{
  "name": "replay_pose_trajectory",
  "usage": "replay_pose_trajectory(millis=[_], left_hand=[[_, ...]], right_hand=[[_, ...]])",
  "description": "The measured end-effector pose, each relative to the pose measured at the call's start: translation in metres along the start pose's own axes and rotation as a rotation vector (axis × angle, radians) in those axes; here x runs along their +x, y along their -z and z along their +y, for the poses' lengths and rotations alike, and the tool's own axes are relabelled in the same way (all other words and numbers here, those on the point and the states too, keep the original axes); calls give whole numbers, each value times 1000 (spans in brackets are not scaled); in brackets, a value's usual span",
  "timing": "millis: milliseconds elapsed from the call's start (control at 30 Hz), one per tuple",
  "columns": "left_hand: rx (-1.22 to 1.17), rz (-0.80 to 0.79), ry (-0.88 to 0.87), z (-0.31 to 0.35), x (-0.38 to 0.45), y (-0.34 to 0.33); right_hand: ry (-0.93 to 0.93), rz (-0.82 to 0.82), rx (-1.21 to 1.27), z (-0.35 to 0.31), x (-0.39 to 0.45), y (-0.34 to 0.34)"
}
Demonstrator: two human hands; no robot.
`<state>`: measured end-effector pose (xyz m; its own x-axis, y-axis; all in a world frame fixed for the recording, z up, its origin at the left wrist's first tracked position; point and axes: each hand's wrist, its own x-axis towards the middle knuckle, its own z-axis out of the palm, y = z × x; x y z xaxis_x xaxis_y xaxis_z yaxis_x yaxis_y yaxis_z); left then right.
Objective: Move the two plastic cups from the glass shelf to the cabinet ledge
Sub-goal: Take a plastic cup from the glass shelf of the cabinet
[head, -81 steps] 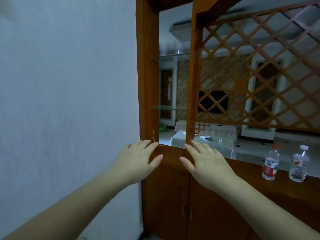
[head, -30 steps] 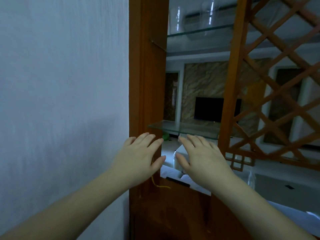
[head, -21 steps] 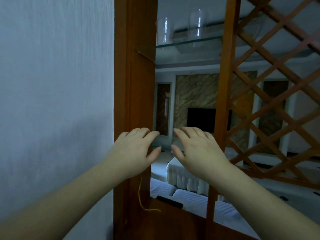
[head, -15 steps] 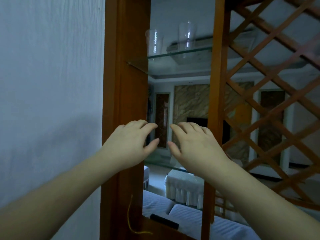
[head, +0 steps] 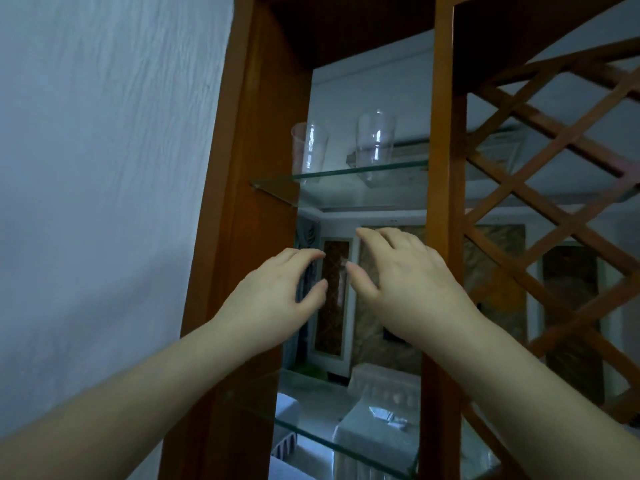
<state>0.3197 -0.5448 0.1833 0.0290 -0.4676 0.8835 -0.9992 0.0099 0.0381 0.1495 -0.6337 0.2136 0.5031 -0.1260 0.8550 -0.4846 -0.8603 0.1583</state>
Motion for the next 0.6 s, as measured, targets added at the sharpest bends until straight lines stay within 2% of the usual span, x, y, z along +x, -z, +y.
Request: replay_pose_trajectory(millis=[200, 433, 600], left_hand=[[-128, 61, -34, -5, 31, 10], [-164, 96, -72, -18, 76, 18], [-278, 123, -73, -25, 101, 23]], right_hand=[[-37, 135, 57, -9, 44, 17], [-48, 173, -24, -30, 98, 34], [-103, 185, 132, -21, 144, 38]])
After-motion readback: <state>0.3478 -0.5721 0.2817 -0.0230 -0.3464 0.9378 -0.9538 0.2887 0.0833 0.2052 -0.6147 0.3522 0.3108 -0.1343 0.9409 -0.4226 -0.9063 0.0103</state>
